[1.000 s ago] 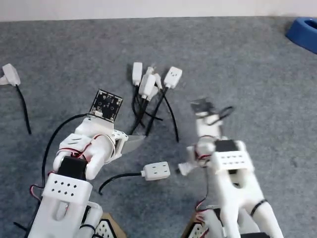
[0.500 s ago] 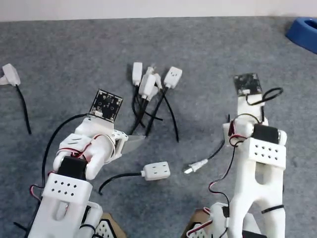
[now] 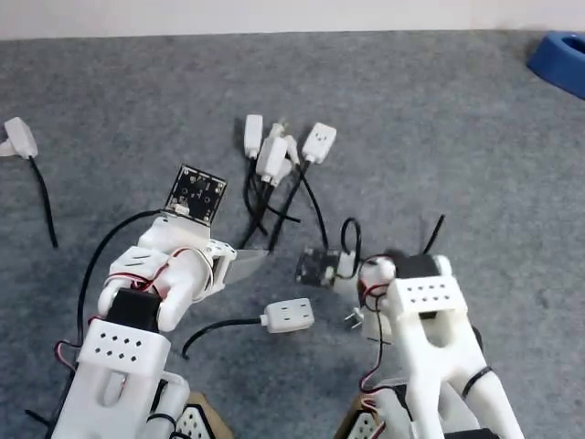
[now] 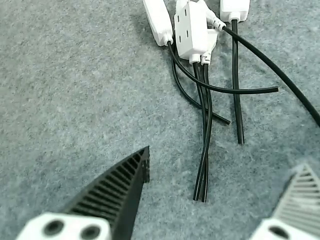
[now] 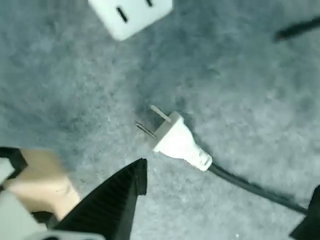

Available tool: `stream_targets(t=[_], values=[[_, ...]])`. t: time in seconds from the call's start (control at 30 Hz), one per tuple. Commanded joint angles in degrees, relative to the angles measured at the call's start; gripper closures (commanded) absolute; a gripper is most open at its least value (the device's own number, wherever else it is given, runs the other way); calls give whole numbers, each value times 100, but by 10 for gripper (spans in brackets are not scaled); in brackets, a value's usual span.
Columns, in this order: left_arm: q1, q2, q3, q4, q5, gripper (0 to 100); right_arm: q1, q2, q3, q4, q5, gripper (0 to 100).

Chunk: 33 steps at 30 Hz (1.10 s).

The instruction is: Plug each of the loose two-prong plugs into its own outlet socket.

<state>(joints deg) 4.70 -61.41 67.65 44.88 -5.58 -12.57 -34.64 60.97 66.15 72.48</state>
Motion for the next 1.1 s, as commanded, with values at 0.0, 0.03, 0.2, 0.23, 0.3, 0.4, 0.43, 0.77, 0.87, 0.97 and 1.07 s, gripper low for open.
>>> stream_targets(t=[0.0, 0.03, 0.2, 0.23, 0.3, 0.4, 0.43, 0.77, 0.87, 0.97, 1.07], values=[[-84, 4, -22, -88, -44, 593, -48, -75, 338, -321, 686, 534], [-84, 4, -22, -88, -44, 593, -31, -75, 409, -321, 905, 534], [-84, 4, -22, -88, -44, 593, 163, -84, 470, -321, 2110, 560], [-84, 4, -13, -88, -44, 593, 180, -84, 462, -321, 2338, 587], [-75, 4, -13, -88, -44, 593, 233, -84, 382, -391, 2743, 641], [-66, 4, 40, -105, -53, 593, 338, -75, 330, -699, 3033, 663], [-66, 4, 57, -105, -53, 593, 347, -75, 347, -813, 3112, 663], [-66, 4, 66, -105, -53, 593, 365, 418, 602, -840, 3130, 663], [-66, 4, 66, -97, -53, 593, 365, 435, 611, -840, 3130, 667], [-66, 4, 66, -97, -53, 593, 365, 426, 602, -848, 3138, 735], [-66, 4, 66, -97, -53, 593, 365, 426, 602, -866, 3138, 868]])
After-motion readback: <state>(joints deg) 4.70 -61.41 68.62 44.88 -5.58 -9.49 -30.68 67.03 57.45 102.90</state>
